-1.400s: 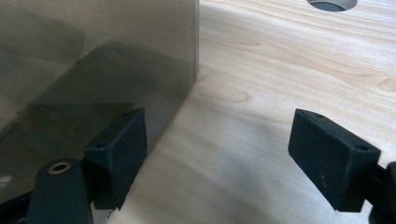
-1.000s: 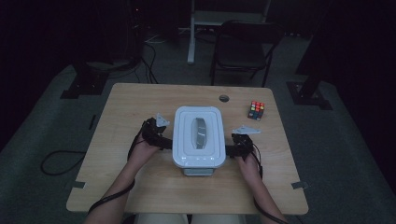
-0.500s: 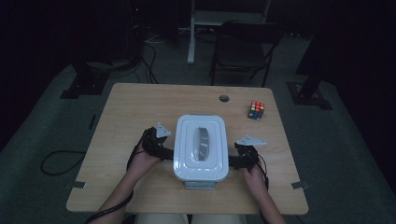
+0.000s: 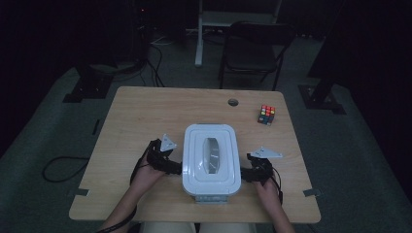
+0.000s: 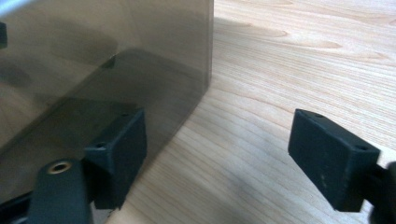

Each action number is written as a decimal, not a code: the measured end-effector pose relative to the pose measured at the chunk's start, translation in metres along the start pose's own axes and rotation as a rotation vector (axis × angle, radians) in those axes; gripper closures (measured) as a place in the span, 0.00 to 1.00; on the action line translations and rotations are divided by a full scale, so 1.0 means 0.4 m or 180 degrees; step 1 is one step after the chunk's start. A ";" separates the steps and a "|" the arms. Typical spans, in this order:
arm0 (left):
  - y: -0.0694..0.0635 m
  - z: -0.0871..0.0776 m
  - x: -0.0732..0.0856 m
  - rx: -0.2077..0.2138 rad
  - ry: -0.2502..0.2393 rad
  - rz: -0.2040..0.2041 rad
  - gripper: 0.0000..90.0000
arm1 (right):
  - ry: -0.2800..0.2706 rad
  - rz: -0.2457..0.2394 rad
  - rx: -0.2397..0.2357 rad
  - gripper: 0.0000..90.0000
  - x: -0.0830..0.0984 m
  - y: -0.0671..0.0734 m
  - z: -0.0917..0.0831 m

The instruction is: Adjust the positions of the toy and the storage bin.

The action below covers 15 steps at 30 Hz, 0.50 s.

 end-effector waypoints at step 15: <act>0.045 0.017 0.095 0.0192 0.0241 -0.0175 0.01 | 0.0134 0.0277 0.0120 0.13 0.015 -0.113 0.013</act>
Point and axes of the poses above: each handheld gripper's, and its own axes: z roughly forward along the jaws, x roughly out of its underside, y roughly to its left, the point moved 7 cm from there along z, roughly forward along the jaws, and after that the axes turned 9 degrees about y, right-handed, at the moved point
